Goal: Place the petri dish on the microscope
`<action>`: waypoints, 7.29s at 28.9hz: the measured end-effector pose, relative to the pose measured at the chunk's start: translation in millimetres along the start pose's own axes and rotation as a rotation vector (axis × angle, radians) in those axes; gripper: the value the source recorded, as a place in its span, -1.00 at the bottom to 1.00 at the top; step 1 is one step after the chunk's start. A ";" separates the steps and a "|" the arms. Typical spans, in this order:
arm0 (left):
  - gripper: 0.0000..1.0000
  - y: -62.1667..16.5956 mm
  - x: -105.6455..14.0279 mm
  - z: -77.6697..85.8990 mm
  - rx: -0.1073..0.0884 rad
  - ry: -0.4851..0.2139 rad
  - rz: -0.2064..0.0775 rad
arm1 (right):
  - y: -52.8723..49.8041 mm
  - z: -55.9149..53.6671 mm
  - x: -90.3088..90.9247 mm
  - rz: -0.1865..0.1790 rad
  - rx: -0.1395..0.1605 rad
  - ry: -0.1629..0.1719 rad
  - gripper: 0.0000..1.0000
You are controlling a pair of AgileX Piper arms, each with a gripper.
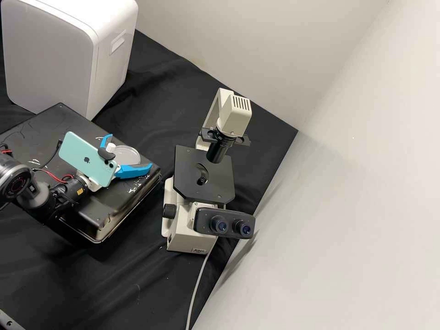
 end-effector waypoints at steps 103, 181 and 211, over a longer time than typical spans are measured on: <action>1.00 0.2 -0.2 -2.3 0.000 0.015 0.002 | 21.0 7.2 -18.0 0.038 0.072 0.005 1.00; 1.00 2.2 1.7 -2.9 0.000 0.019 0.008 | 8.5 21.2 -23.8 0.041 -0.005 -0.002 -1.00; 1.00 2.4 1.5 -3.2 -0.014 0.021 0.008 | 19.4 30.3 -22.9 0.065 0.069 -0.026 -1.00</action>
